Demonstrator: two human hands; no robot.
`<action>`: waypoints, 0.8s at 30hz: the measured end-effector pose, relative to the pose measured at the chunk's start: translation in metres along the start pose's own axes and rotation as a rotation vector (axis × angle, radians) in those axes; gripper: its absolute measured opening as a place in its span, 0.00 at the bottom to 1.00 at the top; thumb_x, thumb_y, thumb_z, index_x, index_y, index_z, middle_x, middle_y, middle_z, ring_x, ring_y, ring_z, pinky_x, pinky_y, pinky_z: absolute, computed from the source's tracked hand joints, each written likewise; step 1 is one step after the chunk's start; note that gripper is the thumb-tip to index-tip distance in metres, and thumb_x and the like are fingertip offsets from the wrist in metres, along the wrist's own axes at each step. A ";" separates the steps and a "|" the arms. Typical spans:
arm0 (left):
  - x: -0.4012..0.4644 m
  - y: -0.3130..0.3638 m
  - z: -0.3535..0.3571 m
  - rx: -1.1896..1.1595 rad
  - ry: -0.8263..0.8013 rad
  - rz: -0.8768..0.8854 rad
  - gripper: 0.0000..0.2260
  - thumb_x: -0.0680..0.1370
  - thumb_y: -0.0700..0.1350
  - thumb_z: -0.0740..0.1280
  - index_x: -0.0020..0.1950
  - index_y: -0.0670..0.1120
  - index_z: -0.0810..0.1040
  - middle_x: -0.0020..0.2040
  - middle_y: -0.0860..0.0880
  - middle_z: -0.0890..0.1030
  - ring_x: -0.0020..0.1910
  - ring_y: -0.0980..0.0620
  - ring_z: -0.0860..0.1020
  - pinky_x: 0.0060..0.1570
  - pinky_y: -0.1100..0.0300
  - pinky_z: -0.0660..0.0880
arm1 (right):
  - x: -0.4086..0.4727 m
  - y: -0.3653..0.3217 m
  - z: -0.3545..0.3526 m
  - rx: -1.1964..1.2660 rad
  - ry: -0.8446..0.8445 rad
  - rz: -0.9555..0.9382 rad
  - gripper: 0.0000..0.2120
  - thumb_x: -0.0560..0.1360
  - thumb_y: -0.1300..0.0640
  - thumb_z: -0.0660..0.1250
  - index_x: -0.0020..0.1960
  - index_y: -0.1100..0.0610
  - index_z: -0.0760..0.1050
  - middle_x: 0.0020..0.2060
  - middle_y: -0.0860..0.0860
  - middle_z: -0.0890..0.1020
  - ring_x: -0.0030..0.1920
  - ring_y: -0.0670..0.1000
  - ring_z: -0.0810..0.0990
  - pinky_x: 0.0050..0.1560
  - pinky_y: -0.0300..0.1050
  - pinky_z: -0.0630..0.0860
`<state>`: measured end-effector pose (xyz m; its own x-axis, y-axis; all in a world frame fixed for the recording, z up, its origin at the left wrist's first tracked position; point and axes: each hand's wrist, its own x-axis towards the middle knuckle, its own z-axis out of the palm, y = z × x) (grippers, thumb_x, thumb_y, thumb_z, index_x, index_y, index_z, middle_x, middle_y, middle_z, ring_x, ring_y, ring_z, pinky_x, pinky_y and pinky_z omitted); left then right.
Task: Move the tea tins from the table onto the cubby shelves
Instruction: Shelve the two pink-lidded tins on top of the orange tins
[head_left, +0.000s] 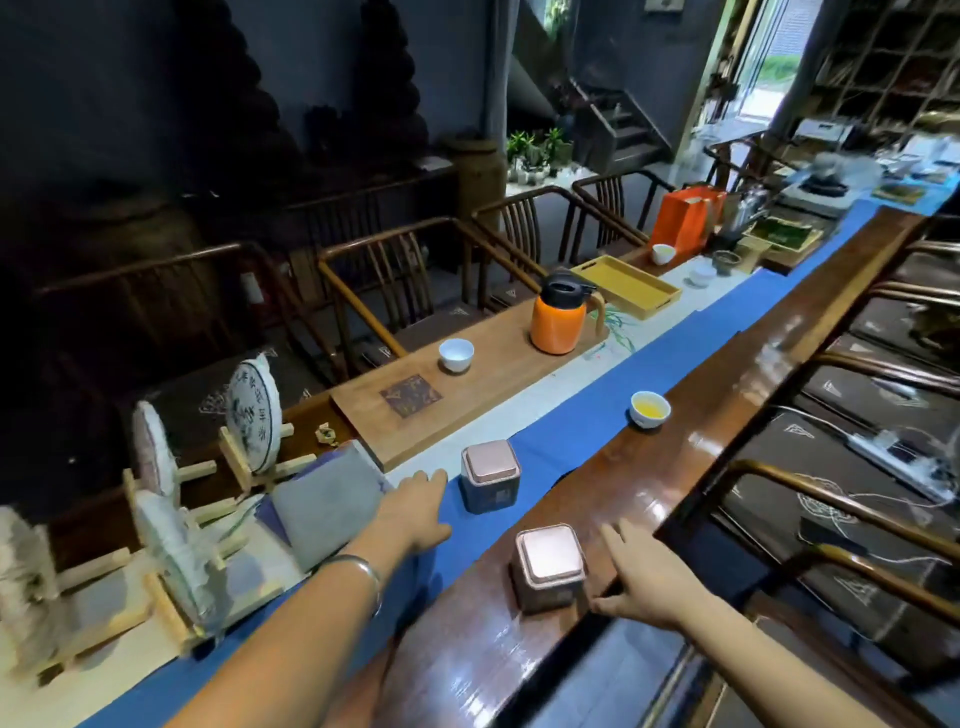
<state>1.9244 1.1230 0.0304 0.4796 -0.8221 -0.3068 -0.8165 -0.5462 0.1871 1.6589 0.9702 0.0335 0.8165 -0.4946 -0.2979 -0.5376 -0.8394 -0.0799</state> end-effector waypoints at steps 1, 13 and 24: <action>0.011 -0.002 0.005 -0.004 -0.022 -0.001 0.23 0.72 0.49 0.67 0.63 0.44 0.64 0.60 0.41 0.72 0.58 0.41 0.73 0.55 0.48 0.73 | 0.010 0.000 0.007 0.013 -0.016 -0.002 0.40 0.65 0.37 0.68 0.69 0.56 0.61 0.58 0.53 0.71 0.59 0.55 0.71 0.57 0.48 0.71; 0.111 0.006 0.043 -0.176 -0.019 0.039 0.54 0.66 0.55 0.76 0.79 0.51 0.41 0.78 0.42 0.51 0.75 0.40 0.56 0.66 0.44 0.68 | 0.075 0.014 0.045 0.137 -0.085 -0.151 0.49 0.63 0.37 0.71 0.76 0.52 0.53 0.71 0.50 0.63 0.67 0.53 0.66 0.66 0.48 0.67; 0.134 0.018 0.055 -0.331 0.086 -0.002 0.37 0.64 0.52 0.76 0.69 0.55 0.62 0.61 0.48 0.69 0.57 0.41 0.71 0.52 0.47 0.75 | 0.082 0.015 0.049 0.268 -0.081 -0.152 0.34 0.57 0.42 0.75 0.58 0.51 0.66 0.51 0.47 0.76 0.49 0.52 0.72 0.48 0.50 0.73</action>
<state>1.9562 1.0119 -0.0584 0.5181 -0.8237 -0.2306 -0.6735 -0.5590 0.4836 1.7074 0.9278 -0.0391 0.8778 -0.3395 -0.3378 -0.4562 -0.8075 -0.3739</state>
